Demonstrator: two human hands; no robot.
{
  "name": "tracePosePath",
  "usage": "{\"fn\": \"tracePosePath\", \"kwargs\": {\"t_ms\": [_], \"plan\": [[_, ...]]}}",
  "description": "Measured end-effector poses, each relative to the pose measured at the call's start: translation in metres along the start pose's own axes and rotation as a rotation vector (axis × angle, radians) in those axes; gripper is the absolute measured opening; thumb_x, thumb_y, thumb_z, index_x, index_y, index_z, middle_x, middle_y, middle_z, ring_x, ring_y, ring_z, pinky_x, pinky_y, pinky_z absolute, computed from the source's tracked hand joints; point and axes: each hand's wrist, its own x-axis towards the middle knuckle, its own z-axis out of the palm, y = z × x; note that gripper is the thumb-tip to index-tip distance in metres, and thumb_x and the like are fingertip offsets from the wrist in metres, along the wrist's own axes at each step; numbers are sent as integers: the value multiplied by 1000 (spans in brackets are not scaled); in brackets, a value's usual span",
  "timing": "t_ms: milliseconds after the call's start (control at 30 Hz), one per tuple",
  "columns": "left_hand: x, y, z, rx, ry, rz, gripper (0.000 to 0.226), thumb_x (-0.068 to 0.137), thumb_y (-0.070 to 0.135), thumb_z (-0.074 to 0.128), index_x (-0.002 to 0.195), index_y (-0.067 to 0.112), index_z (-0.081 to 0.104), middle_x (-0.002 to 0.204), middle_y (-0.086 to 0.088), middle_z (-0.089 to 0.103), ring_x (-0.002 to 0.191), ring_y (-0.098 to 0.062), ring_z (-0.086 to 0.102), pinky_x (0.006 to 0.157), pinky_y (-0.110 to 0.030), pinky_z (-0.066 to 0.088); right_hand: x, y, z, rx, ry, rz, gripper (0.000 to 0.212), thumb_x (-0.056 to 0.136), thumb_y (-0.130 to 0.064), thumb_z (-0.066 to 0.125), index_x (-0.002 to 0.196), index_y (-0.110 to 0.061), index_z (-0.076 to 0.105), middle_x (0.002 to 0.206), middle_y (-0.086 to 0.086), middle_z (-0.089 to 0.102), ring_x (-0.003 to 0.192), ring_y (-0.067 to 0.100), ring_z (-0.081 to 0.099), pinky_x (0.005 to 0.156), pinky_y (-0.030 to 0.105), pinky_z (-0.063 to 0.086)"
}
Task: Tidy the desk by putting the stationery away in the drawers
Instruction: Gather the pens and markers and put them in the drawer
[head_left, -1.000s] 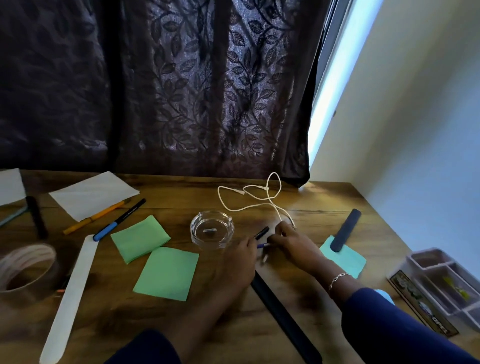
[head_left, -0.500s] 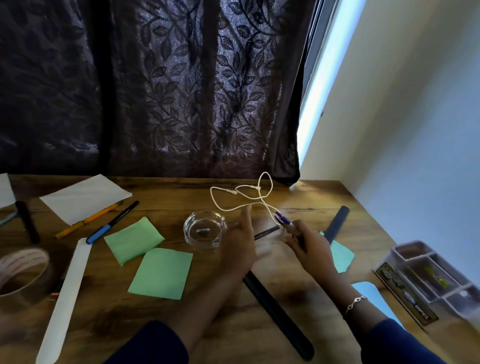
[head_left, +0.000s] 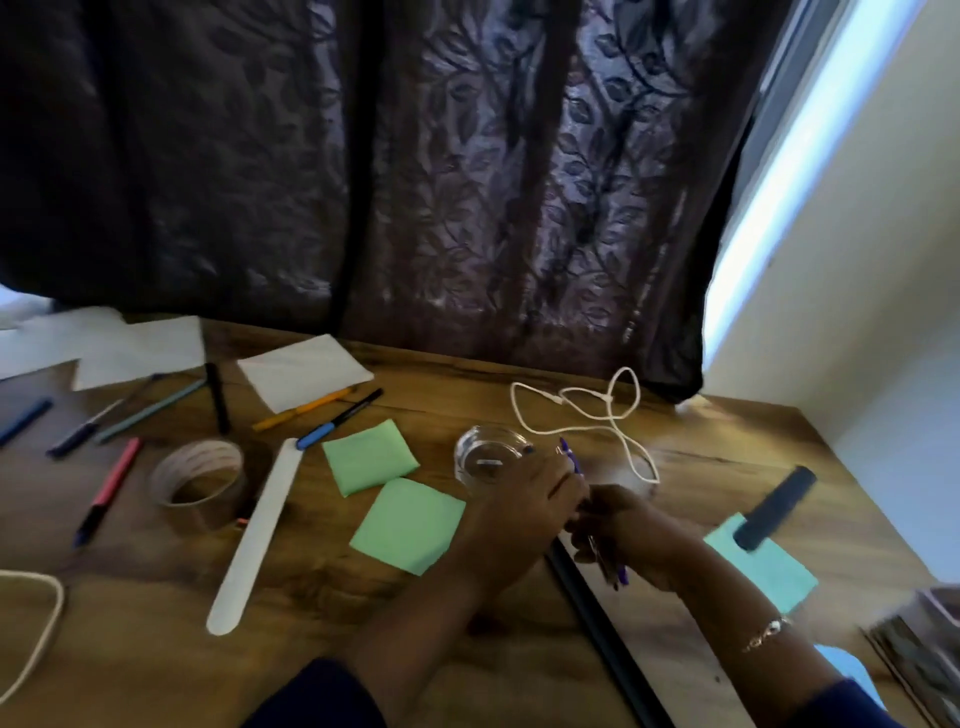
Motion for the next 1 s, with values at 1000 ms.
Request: {"fn": "tracePosePath", "kwargs": {"t_ms": [1000], "plan": [[-139, -146, -154, 153, -22, -734, 18, 75, 24, 52, 89, 17, 60, 81, 0, 62, 76, -14, 57, 60, -23, 47, 205, -91, 159, -1085, 117, -778, 47, 73, 2, 51, 110, -22, 68, 113, 4, 68, 102, 28, 63, 91, 37, 49]]}}
